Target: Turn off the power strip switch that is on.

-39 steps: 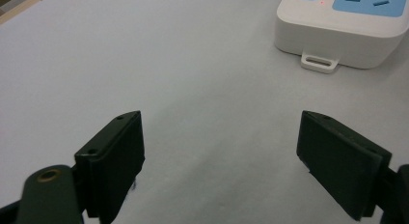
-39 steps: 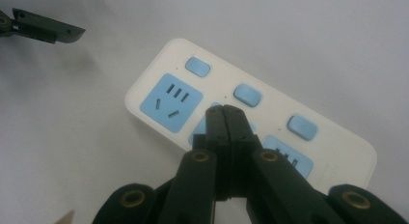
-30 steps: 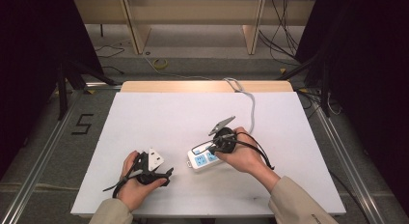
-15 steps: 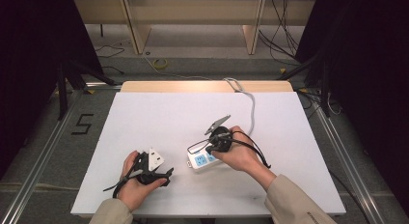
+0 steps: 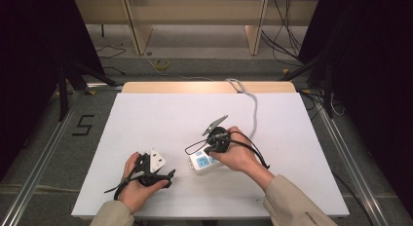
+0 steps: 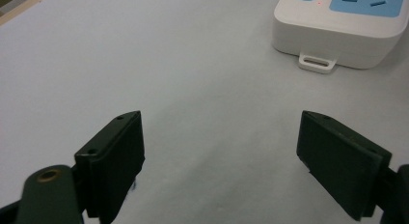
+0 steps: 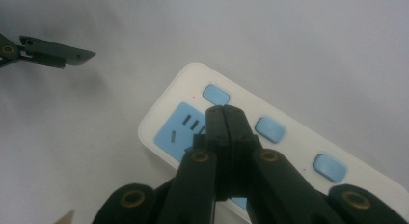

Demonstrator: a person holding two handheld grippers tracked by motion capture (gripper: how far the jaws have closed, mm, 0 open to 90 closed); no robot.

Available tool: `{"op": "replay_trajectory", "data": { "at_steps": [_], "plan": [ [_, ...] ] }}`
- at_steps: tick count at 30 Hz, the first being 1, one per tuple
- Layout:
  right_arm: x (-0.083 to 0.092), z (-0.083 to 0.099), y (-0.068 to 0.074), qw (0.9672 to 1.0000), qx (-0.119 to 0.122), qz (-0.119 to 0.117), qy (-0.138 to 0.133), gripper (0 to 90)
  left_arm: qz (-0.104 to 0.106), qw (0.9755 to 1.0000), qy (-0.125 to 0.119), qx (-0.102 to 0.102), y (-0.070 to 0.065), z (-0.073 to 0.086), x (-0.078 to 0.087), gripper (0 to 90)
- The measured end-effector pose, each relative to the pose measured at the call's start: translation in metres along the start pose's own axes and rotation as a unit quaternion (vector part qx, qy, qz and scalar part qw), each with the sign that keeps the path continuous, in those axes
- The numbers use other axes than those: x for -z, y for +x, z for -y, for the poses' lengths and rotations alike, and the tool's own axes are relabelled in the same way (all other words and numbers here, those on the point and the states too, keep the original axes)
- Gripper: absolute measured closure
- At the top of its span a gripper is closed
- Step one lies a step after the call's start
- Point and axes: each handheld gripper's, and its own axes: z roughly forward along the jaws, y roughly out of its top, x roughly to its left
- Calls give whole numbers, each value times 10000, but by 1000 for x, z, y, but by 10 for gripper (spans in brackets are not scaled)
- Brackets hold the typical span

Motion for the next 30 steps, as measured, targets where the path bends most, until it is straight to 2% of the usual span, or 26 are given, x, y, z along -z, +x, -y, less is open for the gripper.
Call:
{"op": "replay_trajectory", "data": {
  "at_steps": [30],
  "plan": [
    [-10,-13,0,9999,-44,-48,122,900,13,10000,-23,21,-1,0,-1,168]
  ]
}}
